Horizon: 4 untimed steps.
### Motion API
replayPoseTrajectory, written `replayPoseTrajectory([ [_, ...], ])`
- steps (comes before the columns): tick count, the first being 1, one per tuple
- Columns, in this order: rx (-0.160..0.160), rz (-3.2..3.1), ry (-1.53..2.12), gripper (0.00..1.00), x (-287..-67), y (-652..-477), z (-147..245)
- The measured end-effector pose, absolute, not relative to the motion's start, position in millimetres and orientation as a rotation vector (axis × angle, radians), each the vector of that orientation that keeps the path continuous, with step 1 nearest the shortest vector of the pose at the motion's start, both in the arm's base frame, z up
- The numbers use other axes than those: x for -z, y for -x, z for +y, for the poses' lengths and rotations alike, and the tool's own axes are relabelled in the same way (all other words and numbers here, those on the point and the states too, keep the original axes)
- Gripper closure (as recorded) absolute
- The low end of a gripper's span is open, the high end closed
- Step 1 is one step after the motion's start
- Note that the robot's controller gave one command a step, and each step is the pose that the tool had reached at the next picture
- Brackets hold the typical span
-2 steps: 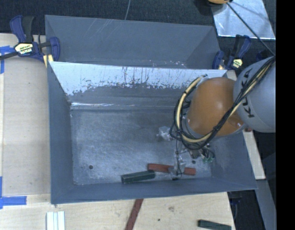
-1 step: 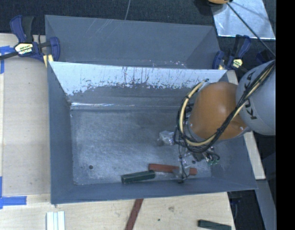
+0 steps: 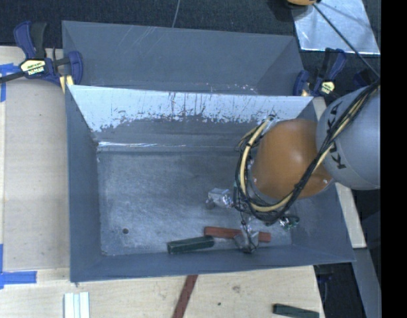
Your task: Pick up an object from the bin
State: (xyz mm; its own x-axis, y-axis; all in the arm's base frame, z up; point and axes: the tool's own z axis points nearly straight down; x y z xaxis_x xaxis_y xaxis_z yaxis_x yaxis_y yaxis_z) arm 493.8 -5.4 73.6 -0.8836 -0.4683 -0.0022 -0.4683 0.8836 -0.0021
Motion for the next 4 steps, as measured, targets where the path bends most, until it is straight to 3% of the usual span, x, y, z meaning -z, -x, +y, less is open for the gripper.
replayPoseTrajectory([
  [1,0.000,3.131,0.210,1.00,-72.2,-487.3,-10.9],
  [3,-0.001,3.131,0.209,1.00,-72.2,-487.3,-11.0],
  [4,0.000,3.140,0.221,1.00,-110.3,-487.4,-3.0],
])
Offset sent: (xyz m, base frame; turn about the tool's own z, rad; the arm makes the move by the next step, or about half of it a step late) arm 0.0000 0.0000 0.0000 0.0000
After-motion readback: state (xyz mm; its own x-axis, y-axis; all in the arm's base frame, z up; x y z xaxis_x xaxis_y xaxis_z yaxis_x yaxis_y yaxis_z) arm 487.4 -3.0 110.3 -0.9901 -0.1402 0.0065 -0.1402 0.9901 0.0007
